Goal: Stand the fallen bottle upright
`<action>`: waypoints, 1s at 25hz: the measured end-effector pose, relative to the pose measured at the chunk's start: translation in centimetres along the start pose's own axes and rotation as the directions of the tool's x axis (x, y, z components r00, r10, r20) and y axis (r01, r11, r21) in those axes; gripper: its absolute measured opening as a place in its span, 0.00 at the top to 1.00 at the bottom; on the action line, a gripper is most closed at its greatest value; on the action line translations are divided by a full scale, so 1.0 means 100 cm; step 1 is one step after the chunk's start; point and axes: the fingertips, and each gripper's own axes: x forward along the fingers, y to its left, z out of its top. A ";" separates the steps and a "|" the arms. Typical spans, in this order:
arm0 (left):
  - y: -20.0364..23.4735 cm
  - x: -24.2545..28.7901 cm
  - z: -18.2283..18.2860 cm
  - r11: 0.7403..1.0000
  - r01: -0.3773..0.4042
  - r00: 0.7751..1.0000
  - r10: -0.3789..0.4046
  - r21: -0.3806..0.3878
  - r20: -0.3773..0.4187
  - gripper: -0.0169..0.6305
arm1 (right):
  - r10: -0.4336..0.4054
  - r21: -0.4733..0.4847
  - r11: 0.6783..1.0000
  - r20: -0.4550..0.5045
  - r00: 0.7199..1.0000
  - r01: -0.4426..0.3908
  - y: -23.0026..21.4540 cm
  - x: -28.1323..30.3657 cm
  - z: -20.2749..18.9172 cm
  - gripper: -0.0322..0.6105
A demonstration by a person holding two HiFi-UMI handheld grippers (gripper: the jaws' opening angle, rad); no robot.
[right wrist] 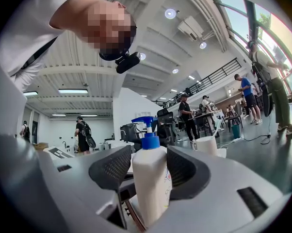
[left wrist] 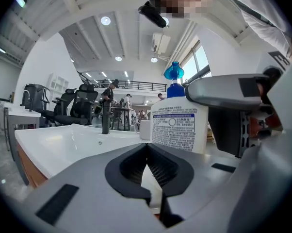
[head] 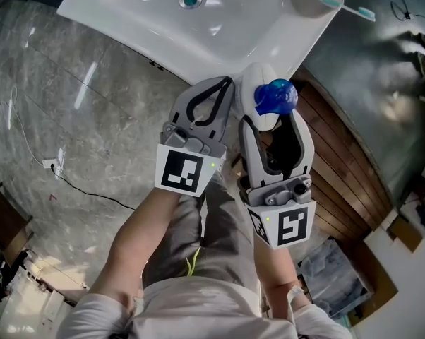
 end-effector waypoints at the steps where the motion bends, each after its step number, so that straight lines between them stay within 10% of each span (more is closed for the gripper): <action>1: 0.001 0.001 0.001 1.000 0.000 1.000 0.000 0.002 0.004 0.95 | 0.002 -0.007 1.000 -0.001 1.000 -0.002 0.001 0.000 -0.001 0.58; 25: 0.014 -0.017 0.006 0.998 -0.053 0.998 0.053 -0.015 0.029 0.95 | -0.024 -0.018 1.000 -0.035 0.999 0.023 0.003 -0.020 -0.013 0.58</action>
